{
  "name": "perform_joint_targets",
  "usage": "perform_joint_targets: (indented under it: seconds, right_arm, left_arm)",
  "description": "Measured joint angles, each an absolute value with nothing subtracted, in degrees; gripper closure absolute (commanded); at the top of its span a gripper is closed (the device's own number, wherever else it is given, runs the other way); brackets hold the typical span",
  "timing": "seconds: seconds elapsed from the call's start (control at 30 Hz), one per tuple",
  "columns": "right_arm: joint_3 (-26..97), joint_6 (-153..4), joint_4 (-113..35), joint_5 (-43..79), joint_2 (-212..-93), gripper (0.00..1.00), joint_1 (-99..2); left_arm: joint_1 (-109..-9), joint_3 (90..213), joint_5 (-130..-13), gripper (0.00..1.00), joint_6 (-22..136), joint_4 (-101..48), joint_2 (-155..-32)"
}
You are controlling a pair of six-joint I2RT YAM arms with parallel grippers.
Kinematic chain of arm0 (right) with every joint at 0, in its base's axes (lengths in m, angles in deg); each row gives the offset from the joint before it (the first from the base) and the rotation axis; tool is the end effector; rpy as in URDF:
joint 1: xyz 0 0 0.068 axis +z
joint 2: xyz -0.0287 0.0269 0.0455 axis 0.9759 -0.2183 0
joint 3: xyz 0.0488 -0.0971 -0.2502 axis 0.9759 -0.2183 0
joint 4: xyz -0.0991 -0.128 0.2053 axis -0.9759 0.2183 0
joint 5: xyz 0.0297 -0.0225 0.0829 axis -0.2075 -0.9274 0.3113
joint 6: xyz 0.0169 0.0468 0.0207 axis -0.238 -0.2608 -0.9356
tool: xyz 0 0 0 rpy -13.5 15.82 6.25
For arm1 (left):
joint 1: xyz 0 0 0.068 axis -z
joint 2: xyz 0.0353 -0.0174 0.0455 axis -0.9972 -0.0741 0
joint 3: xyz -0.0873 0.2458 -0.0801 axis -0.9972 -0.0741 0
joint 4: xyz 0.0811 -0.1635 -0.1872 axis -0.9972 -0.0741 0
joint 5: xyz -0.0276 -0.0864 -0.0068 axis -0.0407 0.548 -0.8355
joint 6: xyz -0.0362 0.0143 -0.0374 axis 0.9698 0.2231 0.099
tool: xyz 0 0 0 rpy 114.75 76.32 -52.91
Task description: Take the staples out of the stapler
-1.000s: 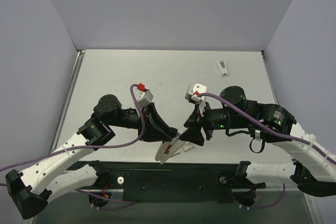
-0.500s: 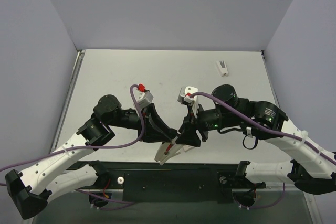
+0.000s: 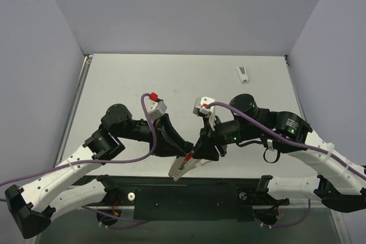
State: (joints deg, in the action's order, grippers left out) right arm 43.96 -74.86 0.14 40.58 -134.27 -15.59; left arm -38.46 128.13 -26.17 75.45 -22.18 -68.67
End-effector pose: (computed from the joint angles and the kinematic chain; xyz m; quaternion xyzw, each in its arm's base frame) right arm 0.0810 0.1890 0.4605 -0.4956 0.6259 0.4949 0.3430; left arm 0.1118 -0.1635 0.3757 0.4162 0.5534 -0.6476 0.3179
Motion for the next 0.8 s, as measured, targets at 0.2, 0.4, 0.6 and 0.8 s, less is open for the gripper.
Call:
perform_joint_targets:
  seconds: [0.2,0.4,0.6,0.8]
  right_arm:
    - [43.6,-74.9,0.1,40.8,-134.2,0.79,-15.6]
    - [42.6,-75.0,-0.8,41.6,-134.2,0.97,-15.6]
    - [40.2,-75.9,-2.5,42.5,-132.6,1.0,-15.6]
    - [31.9,-77.8,-7.4,41.8,-126.4,1.0,-15.6]
  left_arm:
    - [-38.0,128.1,-25.6,1.0,75.1,-22.2,-68.5]
    - [-37.6,128.1,-25.3,1.0,75.1,-22.2,-68.5]
    - [-36.1,128.1,-25.7,1.0,74.9,-22.4,-68.5]
    - [-35.4,128.1,-27.7,1.0,74.4,-24.7,-68.7]
